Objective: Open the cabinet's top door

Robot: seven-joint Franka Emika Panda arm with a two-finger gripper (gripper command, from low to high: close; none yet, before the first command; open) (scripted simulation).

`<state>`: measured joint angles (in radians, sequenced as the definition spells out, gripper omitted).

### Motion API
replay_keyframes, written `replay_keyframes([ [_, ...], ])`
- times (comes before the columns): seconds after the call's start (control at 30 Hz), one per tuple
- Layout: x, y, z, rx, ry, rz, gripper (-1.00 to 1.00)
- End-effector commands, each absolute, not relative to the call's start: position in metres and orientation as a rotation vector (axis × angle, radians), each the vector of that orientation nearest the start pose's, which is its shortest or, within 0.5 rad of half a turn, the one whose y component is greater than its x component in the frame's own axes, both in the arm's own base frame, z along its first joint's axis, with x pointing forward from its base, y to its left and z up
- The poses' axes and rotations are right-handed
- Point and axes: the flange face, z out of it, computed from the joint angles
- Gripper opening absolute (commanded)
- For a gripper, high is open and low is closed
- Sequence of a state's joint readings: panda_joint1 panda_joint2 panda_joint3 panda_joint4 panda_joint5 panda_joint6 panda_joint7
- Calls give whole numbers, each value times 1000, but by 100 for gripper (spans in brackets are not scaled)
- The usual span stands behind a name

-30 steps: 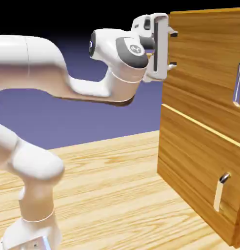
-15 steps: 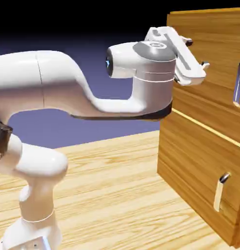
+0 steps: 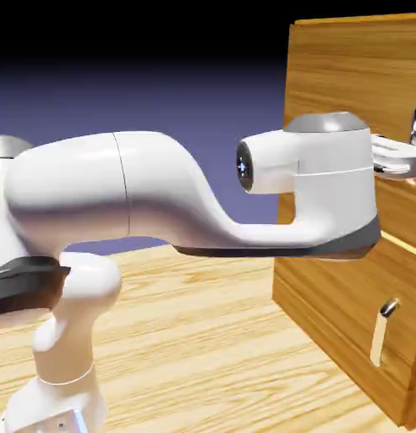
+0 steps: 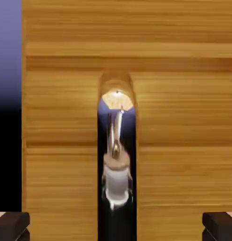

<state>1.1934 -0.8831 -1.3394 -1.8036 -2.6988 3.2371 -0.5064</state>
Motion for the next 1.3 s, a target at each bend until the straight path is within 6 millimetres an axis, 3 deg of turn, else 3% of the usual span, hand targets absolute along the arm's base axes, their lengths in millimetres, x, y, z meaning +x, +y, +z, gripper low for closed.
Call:
replay_keyframes([
  [0.0, 481, -237, 588, 586, 1497, 645, 0],
  [0.03, 482, -237, 588, 586, 1497, 645, 0],
  [0.07, 482, -237, 588, 586, 1497, 645, -100],
  [0.1, 482, -237, 588, 586, 1497, 645, -100],
  [0.7, 366, -186, 588, 773, 1387, 434, -100],
  [1.0, 310, -147, 588, 867, 1321, 321, -100],
  [1.27, 261, -100, 588, 956, 1251, 208, -100],
])
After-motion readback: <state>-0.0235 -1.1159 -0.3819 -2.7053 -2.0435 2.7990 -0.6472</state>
